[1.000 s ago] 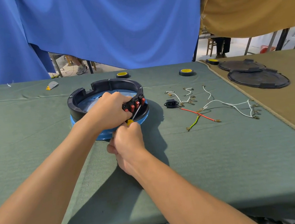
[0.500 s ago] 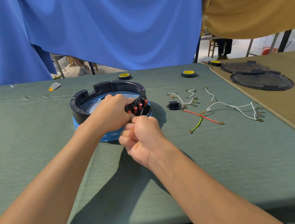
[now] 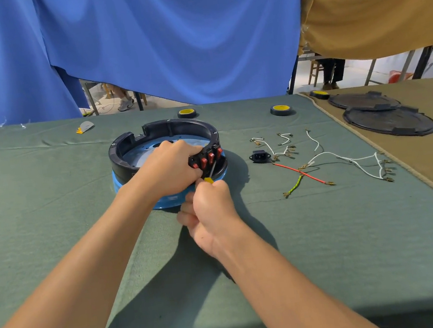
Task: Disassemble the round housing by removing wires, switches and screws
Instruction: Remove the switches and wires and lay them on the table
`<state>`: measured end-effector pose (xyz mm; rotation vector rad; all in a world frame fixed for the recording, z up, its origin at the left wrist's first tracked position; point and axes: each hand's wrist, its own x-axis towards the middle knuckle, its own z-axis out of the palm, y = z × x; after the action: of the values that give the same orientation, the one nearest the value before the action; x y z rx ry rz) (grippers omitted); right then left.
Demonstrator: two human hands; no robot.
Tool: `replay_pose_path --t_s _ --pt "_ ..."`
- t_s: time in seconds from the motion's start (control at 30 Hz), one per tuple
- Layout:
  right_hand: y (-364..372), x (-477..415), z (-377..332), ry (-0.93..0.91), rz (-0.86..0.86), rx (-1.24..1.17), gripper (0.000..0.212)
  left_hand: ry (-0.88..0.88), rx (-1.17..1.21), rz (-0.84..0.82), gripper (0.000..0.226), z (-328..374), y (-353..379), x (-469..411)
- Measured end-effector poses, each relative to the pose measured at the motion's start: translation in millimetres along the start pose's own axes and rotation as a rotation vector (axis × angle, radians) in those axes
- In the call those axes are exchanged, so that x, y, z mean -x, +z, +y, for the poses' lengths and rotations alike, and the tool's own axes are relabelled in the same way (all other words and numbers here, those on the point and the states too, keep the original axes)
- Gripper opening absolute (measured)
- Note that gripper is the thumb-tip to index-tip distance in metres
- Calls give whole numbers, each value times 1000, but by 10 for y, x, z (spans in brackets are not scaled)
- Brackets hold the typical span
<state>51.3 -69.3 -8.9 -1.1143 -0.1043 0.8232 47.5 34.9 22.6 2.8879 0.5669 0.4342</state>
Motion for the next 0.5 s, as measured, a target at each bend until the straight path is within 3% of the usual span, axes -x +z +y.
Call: replay_pose_path --t_s 0.27,0.5 --pt "152 -93 179 -74 173 223 19 3 -9 -13 42 5 -14 -5" --pt "139 -63 130 -19 184 133 17 -14 -9 -29 45 21 -26 -12"
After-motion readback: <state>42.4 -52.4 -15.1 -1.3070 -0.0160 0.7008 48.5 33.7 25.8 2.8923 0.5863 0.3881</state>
